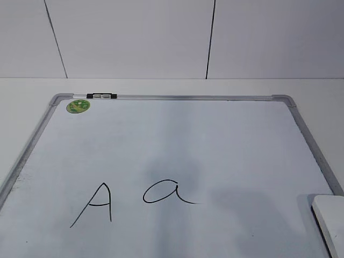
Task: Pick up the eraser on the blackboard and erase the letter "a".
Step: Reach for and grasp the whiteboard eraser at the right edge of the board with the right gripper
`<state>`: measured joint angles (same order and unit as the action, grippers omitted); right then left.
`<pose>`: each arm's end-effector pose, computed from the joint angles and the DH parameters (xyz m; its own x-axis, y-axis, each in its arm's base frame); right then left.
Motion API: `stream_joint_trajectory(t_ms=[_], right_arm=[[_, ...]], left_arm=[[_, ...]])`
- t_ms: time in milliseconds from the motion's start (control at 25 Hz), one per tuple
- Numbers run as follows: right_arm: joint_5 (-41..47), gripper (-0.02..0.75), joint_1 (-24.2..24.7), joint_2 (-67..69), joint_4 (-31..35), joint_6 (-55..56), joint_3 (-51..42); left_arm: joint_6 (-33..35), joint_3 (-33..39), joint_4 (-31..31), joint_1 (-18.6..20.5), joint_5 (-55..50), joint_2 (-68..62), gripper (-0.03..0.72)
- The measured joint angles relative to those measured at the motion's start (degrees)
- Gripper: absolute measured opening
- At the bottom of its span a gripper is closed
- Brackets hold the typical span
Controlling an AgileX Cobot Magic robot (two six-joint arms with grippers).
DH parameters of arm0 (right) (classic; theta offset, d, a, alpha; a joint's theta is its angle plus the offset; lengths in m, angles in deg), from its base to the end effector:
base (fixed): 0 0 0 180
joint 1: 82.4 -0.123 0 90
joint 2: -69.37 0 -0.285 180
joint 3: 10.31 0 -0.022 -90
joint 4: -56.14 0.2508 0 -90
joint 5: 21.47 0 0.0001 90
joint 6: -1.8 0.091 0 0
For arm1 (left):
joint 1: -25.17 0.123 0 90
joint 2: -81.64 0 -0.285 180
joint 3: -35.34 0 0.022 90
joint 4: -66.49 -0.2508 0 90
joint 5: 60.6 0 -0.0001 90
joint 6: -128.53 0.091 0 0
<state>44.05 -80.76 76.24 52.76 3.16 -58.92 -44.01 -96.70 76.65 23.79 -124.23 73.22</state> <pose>-0.0110 -0.0046 0.2705 -0.5143 0.0140 -0.8575 0.0742 0.9968 -0.0282 -0.0076 -0.0142 0.2774 -0.4857 0.0618 -0.8719 0.1860 0.9820 -0.0340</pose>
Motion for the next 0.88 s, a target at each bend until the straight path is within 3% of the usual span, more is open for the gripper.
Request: stream_joint_trajectory(t_ms=[640,880], right_arm=[[1.90,0.592,0.10,0.28,2.27,0.00,1.20],[5.60,0.592,0.10,10.44,3.38,-0.11,6.15]], left_arm=[[0.00,0.00,0.00,0.00,0.00,0.00,0.235],[0.00,0.00,0.00,0.00,0.00,0.00,0.235]])
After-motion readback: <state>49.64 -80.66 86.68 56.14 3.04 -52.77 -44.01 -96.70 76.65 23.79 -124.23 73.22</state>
